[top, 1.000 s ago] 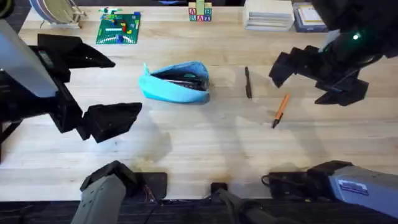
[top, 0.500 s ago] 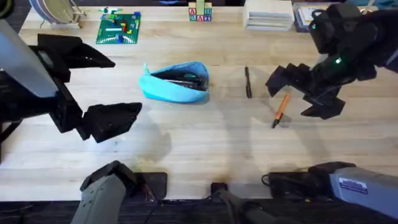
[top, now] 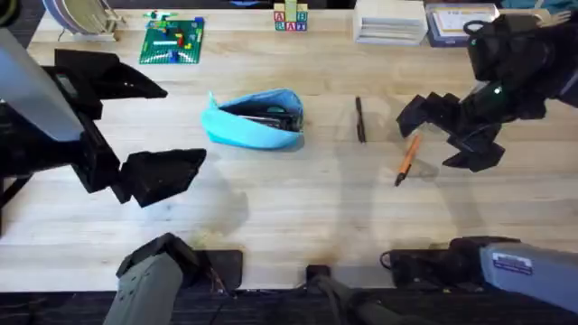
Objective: Unzip the bag, pick up the pens from the table one at a time and place them inside, then zip the bag closed.
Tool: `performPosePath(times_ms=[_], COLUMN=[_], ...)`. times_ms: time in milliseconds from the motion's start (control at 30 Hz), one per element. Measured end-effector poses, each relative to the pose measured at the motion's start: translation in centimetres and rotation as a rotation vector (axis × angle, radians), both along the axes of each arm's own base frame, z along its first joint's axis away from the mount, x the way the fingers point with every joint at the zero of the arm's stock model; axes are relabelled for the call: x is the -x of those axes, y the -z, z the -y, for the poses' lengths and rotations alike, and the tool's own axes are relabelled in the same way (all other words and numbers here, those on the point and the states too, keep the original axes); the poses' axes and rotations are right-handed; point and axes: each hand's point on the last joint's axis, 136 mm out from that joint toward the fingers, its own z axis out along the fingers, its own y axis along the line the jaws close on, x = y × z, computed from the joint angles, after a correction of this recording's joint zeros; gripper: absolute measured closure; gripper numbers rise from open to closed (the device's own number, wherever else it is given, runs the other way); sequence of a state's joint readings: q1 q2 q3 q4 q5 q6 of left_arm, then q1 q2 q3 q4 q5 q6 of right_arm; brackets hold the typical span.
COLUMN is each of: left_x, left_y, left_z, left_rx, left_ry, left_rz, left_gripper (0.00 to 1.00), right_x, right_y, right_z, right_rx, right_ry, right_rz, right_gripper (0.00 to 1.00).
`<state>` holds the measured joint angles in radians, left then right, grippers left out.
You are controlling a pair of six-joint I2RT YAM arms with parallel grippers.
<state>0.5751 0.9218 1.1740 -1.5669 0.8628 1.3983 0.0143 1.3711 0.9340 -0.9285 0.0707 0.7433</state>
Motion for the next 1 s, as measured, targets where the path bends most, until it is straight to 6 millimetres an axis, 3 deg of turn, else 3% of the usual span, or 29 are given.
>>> performPosePath(times_ms=[633, 767, 900, 1000], left_x=[0.0, 0.0, 0.0, 0.0], left_y=[0.0, 0.0, 0.0, 0.0], left_z=[0.0, 0.0, 0.0, 0.0], left_rx=[0.000, 0.000, 0.000, 0.000], left_ry=[0.000, 0.000, 0.000, 0.000], left_rz=[0.000, 0.000, 0.000, 0.000], left_gripper=[0.007, 0.007, 0.007, 0.007], right_x=[-0.3, -0.3, -0.3, -0.3], right_y=[3.8, 4.3, 4.3, 4.3], right_z=[-0.3, -0.5, -0.5, -0.5], right_rx=[-0.014, -0.024, -0.028, -0.028], right_ry=[-0.013, -0.017, -0.017, -0.018], right_rz=[-0.123, -0.136, -0.136, -0.136], right_gripper=[0.057, 0.277, 0.402, 0.550])
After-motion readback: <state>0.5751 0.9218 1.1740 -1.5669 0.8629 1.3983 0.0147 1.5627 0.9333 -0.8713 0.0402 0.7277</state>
